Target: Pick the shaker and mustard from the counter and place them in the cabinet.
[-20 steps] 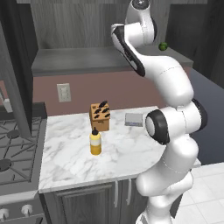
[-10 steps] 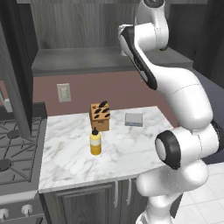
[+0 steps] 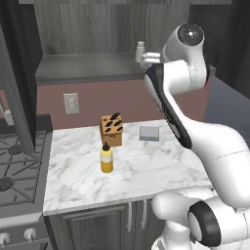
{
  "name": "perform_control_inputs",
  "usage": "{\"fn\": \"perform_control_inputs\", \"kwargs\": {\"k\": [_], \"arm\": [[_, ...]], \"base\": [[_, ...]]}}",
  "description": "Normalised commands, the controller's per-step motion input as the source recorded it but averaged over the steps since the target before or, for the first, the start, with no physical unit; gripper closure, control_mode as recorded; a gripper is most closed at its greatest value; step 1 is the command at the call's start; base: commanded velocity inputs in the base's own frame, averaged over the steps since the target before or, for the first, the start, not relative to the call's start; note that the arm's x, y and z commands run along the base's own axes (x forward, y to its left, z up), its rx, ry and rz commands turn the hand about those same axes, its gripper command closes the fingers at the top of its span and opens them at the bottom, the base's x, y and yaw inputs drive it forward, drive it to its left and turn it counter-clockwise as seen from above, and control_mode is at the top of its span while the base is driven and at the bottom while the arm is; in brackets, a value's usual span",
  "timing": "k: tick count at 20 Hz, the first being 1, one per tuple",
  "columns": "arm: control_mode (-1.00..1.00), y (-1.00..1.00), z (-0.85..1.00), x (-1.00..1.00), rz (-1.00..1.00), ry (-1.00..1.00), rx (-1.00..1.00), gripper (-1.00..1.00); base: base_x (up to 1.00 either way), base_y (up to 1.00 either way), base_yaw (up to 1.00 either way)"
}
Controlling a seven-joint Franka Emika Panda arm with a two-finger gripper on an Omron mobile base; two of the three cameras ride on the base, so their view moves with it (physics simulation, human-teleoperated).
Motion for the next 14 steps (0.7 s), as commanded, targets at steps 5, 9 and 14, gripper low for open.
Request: {"fn": "perform_control_inputs", "kwargs": {"k": [5, 9, 14], "arm": [[-1.00, 0.16, -0.86, -1.00, 0.06, 0.02, -0.07, -1.00], [-1.00, 0.35, -1.00, -1.00, 0.09, 0.06, -0.08, -1.00], [-1.00, 0.75, -1.00, -0.98, 0.06, -0.04, -0.07, -1.00]], "base": [[0.00, 0.00, 0.00], [0.00, 0.00, 0.00], [0.00, 0.00, 0.00]]}}
